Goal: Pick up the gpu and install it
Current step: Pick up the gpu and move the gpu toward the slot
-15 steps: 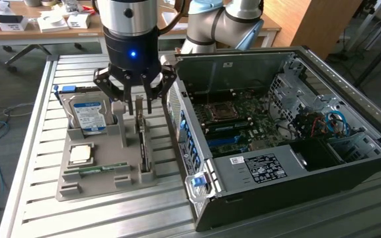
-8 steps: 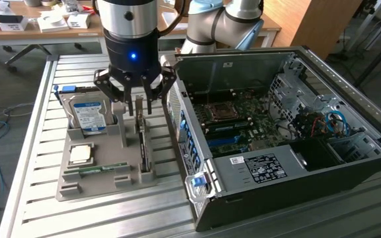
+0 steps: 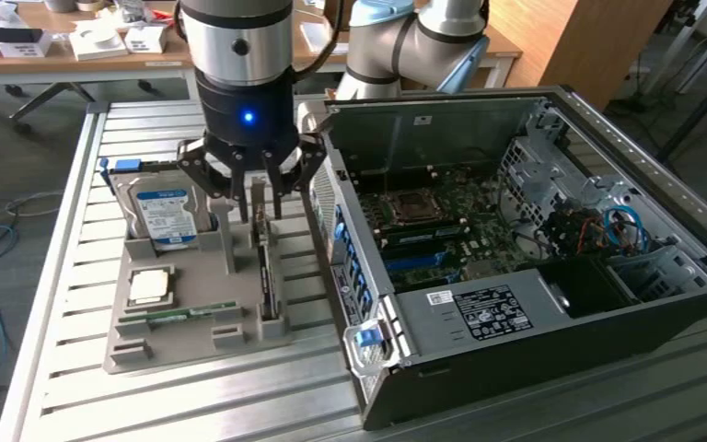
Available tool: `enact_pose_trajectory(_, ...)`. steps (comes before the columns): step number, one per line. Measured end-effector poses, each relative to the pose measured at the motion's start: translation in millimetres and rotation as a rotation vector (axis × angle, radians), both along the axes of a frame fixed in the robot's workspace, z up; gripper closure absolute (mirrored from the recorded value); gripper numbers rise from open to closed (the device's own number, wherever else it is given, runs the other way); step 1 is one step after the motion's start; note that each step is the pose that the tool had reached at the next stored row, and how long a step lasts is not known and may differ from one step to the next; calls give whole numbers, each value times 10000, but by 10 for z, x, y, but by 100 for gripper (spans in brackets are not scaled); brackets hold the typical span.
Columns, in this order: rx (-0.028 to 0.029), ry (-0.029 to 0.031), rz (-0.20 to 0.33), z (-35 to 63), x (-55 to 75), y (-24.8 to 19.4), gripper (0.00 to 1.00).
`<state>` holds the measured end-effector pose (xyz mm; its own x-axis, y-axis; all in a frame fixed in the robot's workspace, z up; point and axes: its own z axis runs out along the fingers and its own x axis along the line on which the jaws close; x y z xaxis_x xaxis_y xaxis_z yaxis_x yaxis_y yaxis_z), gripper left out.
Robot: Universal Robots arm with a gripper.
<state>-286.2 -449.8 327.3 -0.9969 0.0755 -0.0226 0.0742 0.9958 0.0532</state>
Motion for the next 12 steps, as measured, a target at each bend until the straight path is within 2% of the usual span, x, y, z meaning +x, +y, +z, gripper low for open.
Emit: enact_pose_trajectory(12, 0, -1, 0, -216, 0, 0, 58)
